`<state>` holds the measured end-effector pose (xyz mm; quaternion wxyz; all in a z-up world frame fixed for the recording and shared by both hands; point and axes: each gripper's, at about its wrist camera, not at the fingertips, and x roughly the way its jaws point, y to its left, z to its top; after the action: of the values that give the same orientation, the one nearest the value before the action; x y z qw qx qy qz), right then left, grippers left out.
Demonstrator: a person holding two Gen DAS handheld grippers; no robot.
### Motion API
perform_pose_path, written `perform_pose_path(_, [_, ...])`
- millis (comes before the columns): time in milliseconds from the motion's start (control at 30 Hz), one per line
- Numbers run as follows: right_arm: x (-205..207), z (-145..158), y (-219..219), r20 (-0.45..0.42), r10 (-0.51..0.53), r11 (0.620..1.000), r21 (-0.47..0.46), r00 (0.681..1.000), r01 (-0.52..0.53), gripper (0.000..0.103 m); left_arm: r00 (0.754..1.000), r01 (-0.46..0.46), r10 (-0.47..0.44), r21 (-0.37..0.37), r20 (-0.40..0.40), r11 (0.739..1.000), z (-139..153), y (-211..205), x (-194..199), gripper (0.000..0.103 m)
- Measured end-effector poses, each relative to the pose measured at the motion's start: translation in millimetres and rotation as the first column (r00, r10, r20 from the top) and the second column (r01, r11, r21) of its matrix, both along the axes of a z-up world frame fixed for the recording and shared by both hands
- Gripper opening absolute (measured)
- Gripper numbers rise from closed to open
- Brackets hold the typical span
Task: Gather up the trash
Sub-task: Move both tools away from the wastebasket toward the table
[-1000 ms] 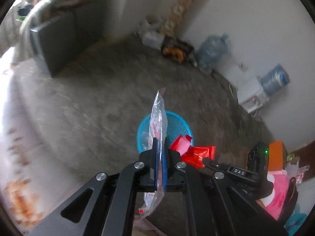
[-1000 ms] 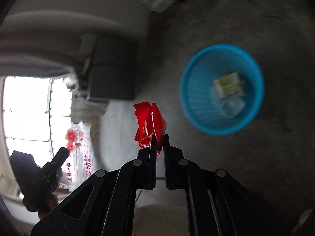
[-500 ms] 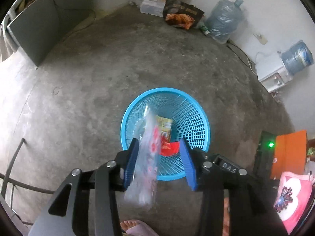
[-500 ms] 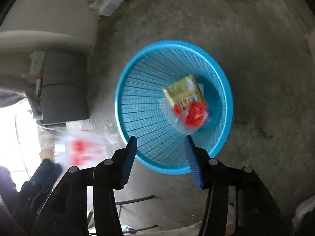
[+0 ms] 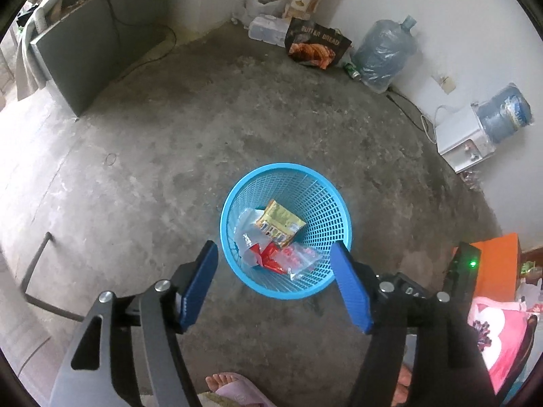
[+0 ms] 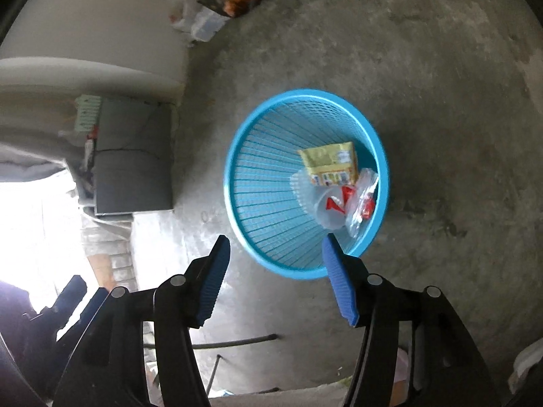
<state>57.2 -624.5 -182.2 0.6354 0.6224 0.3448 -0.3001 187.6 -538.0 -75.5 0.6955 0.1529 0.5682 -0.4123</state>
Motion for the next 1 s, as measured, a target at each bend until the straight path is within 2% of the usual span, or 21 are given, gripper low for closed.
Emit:
perform_pose_path(100, [-3,28,14,0.037,0.032,0.999,-0.028,0.999,-0.031,0.058,1.000,-0.024,0.024,-0.031,0.012,0.999,27,25,-7,0.067])
perform_pose_path(200, [-4,57,32,0.084,0.075,0.995,-0.070,0.994,-0.069,0.064,0.999,-0.033,0.037,-0.106,0.028,0.994,68,63,-16,0.068])
perform_pose_path(300, [1,83,55,0.117,0.150,0.984,-0.116,0.982,-0.136,0.066,0.995,-0.070,0.083,-0.204,0.057,0.976,117,128,-27,0.077])
perform_pose_path(367, [8,97,71,0.131,0.214,0.971,-0.134,0.968,-0.196,0.067,0.990,-0.100,0.121,-0.252,0.072,0.962,137,168,-31,0.080])
perform_pose_path(467, [23,114,96,0.152,0.312,0.945,-0.151,0.938,-0.290,0.067,0.969,-0.181,0.223,-0.311,0.107,0.933,159,244,-37,0.083])
perform_pose_path(533, [35,123,115,0.170,0.375,0.923,-0.163,0.911,-0.350,0.068,0.942,-0.258,0.313,-0.337,0.119,0.906,164,299,-42,0.084])
perform_pose_path(567, [41,127,126,0.174,0.402,0.912,-0.169,0.899,-0.375,0.068,0.919,-0.316,0.375,-0.345,0.121,0.884,164,333,-43,0.084])
perform_pose_path(600, [48,131,135,0.177,0.429,0.900,-0.174,0.886,-0.400,0.068,0.904,-0.349,0.410,-0.348,0.119,0.870,162,350,-45,0.085])
perform_pose_path(700, [70,146,164,0.187,0.524,0.849,-0.196,0.831,-0.491,0.069,0.826,-0.486,0.553,-0.362,0.108,0.796,154,432,-55,0.085])
perform_pose_path(733, [80,150,179,0.193,0.564,0.824,-0.198,0.803,-0.531,0.069,0.785,-0.538,0.608,-0.359,0.116,0.763,150,463,-61,0.085])
perform_pose_path(767, [87,152,188,0.200,0.589,0.807,-0.199,0.783,-0.556,0.069,0.758,-0.569,0.641,-0.359,0.120,0.740,147,483,-67,0.085])
perform_pose_path(800, [95,153,199,0.204,0.613,0.789,-0.199,0.763,-0.581,0.069,0.713,-0.615,0.689,-0.356,0.131,0.704,143,512,-75,0.085])
perform_pose_path(867, [111,155,224,0.206,0.661,0.751,-0.195,0.722,-0.631,0.069,0.652,-0.666,0.744,-0.357,0.149,0.655,139,547,-88,0.085])
perform_pose_path(900, [119,156,237,0.209,0.684,0.730,-0.196,0.699,-0.655,0.069,0.614,-0.695,0.774,-0.361,0.152,0.622,137,569,-99,0.084])
perform_pose_path(1000, [143,165,284,0.207,0.759,0.651,-0.215,0.617,-0.728,0.069,0.521,-0.755,0.834,-0.357,0.182,0.549,132,610,-119,0.084])
